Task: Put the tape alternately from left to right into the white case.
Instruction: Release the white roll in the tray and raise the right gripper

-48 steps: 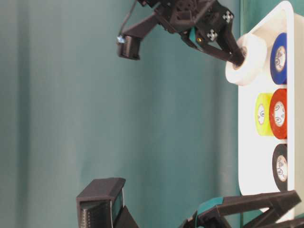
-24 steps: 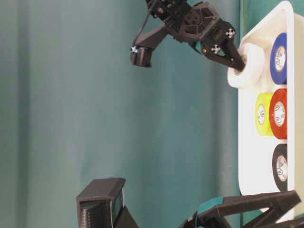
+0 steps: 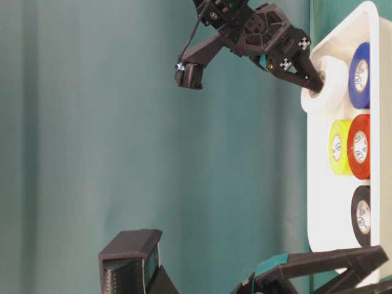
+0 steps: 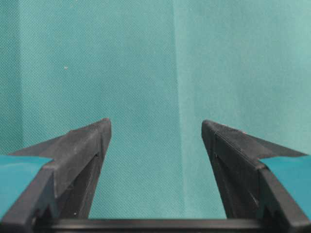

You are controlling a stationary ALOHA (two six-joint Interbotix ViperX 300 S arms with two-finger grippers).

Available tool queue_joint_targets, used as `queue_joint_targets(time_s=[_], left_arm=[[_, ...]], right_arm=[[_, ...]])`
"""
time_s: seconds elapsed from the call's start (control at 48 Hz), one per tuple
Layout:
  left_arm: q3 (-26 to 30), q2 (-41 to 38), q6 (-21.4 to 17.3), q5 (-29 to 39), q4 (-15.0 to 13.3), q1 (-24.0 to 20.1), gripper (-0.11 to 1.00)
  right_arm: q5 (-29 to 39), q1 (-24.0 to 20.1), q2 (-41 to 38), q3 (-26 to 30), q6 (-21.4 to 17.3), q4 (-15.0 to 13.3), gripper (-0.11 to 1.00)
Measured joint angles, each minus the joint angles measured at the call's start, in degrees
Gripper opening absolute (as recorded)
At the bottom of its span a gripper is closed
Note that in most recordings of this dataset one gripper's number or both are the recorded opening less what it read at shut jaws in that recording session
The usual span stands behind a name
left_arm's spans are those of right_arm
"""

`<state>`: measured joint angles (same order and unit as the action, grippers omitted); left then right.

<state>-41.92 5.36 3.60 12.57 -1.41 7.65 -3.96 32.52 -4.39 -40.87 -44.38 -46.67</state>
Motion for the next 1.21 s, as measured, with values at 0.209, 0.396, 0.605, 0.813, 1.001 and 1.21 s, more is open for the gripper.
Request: queue_joint_targets(time_s=[0.209, 0.396, 0.605, 0.813, 1.001, 1.21], left_arm=[[0.0, 0.0, 0.18, -0.09, 0.0, 0.0, 0.93], [0.0, 0.0, 0.44, -0.09, 0.0, 0.0, 0.93], [0.0, 0.0, 0.53, -0.09, 0.09, 0.0, 0.93], [0.0, 0.0, 1.14, -0.09, 0.0, 0.09, 0.93], [0.0, 0.0, 1.23, -0.09, 0.0, 0.09, 0.93], [0.0, 0.0, 1.14, -0.09, 0.0, 0.18, 0.93]], right_arm=[[0.09, 0.79, 0.0, 0.44, 0.0, 0.0, 0.32], [0.09, 1.05, 0.0, 0.44, 0.0, 0.0, 0.32], [0.18, 1.05, 0.0, 0.44, 0.0, 0.0, 0.32], [0.26, 1.05, 0.0, 0.44, -0.26, 0.0, 0.32], [0.7, 1.14, 0.0, 0.44, -0.53, 0.0, 0.54], [0.7, 1.14, 0.0, 0.44, -0.53, 0.0, 0.87]])
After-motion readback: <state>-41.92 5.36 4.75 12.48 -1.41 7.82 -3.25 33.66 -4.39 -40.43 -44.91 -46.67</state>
